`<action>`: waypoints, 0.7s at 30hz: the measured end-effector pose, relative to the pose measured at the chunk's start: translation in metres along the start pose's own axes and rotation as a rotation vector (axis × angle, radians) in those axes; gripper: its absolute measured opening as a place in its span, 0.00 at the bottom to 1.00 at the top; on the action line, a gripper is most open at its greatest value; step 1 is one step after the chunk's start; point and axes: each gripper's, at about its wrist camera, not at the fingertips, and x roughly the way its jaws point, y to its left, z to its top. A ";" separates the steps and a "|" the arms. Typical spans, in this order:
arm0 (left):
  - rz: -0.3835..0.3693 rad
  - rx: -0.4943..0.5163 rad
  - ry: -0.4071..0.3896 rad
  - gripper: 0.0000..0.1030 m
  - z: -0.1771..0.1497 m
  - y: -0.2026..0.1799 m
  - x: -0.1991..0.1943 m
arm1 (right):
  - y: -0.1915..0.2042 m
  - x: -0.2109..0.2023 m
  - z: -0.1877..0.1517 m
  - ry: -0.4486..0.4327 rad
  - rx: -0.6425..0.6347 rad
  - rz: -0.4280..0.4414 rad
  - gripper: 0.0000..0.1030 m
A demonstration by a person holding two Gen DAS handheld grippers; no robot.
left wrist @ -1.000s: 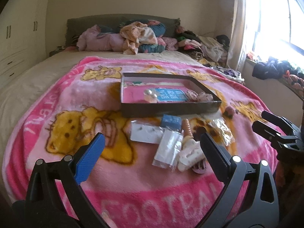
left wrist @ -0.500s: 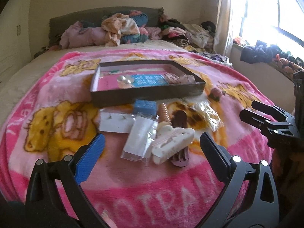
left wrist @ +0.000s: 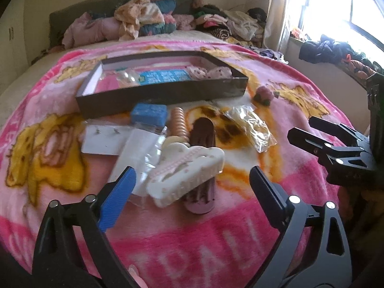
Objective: Organize jewelry
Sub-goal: 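Grasp the white cloud hair clip with the left tool while the right tool grasps the yellow bangle bag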
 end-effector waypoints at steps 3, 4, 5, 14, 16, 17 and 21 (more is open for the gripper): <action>0.011 -0.018 0.018 0.81 0.001 -0.004 0.009 | -0.003 0.006 0.000 0.019 0.008 0.011 0.93; 0.015 -0.020 0.019 0.81 0.001 -0.004 0.010 | -0.004 0.008 0.001 0.023 0.009 0.014 0.93; 0.016 -0.024 0.020 0.81 0.002 -0.005 0.011 | -0.004 0.010 0.001 0.029 0.008 0.019 0.93; 0.049 -0.052 0.033 0.65 0.009 -0.007 0.021 | 0.007 0.042 0.014 0.117 -0.063 0.087 0.78; 0.047 -0.054 0.037 0.58 0.009 -0.007 0.022 | 0.010 0.051 0.015 0.140 -0.078 0.093 0.77; 0.046 -0.057 0.046 0.53 0.009 -0.006 0.023 | 0.011 0.056 0.015 0.156 -0.085 0.095 0.76; 0.032 -0.070 0.063 0.53 0.007 -0.004 0.026 | 0.016 0.071 0.014 0.190 -0.128 0.062 0.58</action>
